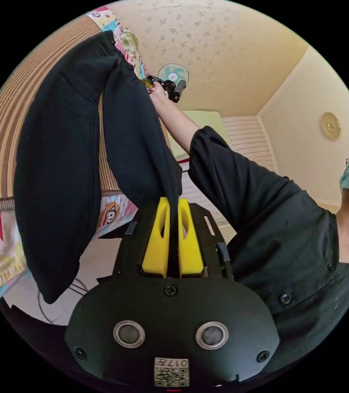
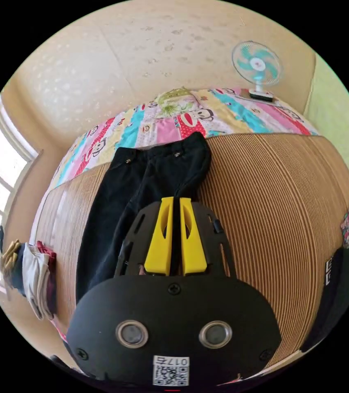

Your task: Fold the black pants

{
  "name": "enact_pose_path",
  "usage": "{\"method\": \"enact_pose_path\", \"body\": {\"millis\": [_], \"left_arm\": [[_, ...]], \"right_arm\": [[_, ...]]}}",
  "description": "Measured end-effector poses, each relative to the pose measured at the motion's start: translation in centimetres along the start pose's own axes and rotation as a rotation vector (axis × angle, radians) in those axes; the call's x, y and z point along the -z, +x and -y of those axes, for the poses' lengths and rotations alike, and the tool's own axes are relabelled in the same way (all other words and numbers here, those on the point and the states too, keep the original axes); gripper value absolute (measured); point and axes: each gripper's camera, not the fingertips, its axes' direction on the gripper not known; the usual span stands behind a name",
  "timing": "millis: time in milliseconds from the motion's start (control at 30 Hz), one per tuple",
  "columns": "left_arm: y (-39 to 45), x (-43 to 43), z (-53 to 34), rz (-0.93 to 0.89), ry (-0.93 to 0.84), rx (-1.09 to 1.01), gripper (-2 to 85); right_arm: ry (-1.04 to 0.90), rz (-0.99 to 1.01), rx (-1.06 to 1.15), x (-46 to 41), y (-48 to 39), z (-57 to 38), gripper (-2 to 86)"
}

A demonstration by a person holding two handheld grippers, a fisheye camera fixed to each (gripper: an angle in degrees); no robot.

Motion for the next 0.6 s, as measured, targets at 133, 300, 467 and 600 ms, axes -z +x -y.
{"method": "enact_pose_path", "body": {"millis": [133, 300, 467, 600], "left_arm": [[-0.8, 5.9, -1.7, 0.018, 0.127, 0.065, 2.4], [-3.6, 10.6, -3.1, 0.192, 0.124, 0.208, 3.7], [-4.1, 13.6, -3.2, 0.299, 0.133, 0.185, 6.3], [-4.7, 14.0, -1.5, 0.346, 0.052, 0.136, 7.1]], "right_arm": [[-0.021, 0.127, 0.141, -1.6, -11.2, 1.8, 3.1], [-0.169, 0.341, 0.172, -7.3, -16.6, -0.4, 4.9], [-0.163, 0.485, 0.209, -2.9, -13.2, -8.8, 7.6], [-0.2, 0.489, 0.212, 3.0, -6.8, -20.9, 9.3]]}}
